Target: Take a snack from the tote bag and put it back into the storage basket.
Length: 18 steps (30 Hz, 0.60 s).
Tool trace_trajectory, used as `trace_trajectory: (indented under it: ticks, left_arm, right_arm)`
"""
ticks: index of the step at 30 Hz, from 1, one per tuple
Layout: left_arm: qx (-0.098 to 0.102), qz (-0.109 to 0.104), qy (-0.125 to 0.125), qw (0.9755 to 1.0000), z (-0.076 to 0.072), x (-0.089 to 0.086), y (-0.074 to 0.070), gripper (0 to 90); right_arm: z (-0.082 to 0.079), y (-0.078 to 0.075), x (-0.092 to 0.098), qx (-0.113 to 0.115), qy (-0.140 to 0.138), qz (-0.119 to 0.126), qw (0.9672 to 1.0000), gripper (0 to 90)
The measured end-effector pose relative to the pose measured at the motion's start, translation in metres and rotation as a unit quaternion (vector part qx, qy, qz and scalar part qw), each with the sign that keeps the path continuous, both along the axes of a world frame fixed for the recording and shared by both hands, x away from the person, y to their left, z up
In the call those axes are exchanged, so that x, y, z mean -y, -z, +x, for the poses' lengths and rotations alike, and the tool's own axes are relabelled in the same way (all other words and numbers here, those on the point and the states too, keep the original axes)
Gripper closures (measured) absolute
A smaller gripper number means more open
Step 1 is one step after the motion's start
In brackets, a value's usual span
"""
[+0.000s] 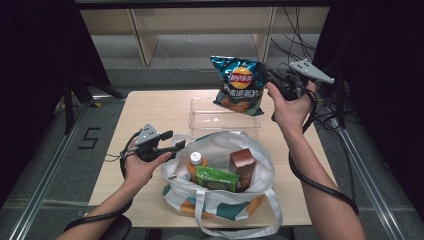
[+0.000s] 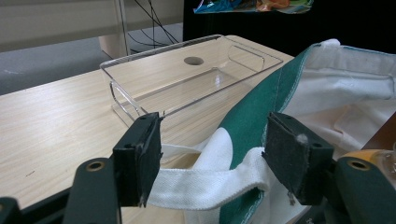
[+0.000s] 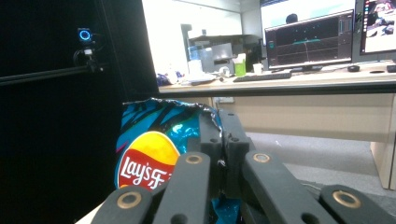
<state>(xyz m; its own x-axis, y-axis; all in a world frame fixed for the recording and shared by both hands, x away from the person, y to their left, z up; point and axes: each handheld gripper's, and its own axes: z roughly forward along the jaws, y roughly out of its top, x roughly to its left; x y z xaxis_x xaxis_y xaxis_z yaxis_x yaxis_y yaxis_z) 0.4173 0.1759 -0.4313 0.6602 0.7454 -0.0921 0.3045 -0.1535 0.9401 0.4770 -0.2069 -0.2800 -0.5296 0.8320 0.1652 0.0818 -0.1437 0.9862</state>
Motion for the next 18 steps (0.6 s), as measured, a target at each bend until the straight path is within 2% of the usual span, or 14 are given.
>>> trace_trajectory:
  ticks: [2, 4, 12, 15, 18]
  left_arm:
    - [0.000, 0.000, 0.000, 1.0000, 0.0000, 0.0000, -0.0001, 36.0]
    - [0.001, 0.001, 0.001, 1.0000, 0.0000, 0.0000, -0.0002, 36.0]
    - [0.000, 0.001, 0.001, 1.0000, 0.0000, 0.0006, 0.0002, 36.0]
    - [0.000, 0.001, 0.001, 1.0000, 0.0002, 0.0004, 0.0003, 35.9]
    - [0.000, 0.000, 0.001, 1.0000, 0.0000, 0.0005, 0.0002, 36.0]
  right_arm:
    - [0.0001, 0.0002, -0.0003, -0.008, 0.000, -0.002, 1.0000, 90.0]
    - [0.0021, 0.0009, -0.0003, -0.002, 0.001, -0.004, 1.0000, 90.0]
    - [0.0055, 0.0015, -0.0016, -0.012, 0.004, 0.003, 0.9999, 90.0]
    - [0.0078, 0.0016, -0.0005, -0.008, 0.004, -0.005, 1.0000, 90.0]
    - [0.0094, 0.0016, -0.0010, -0.008, 0.006, 0.000, 0.9999, 90.0]
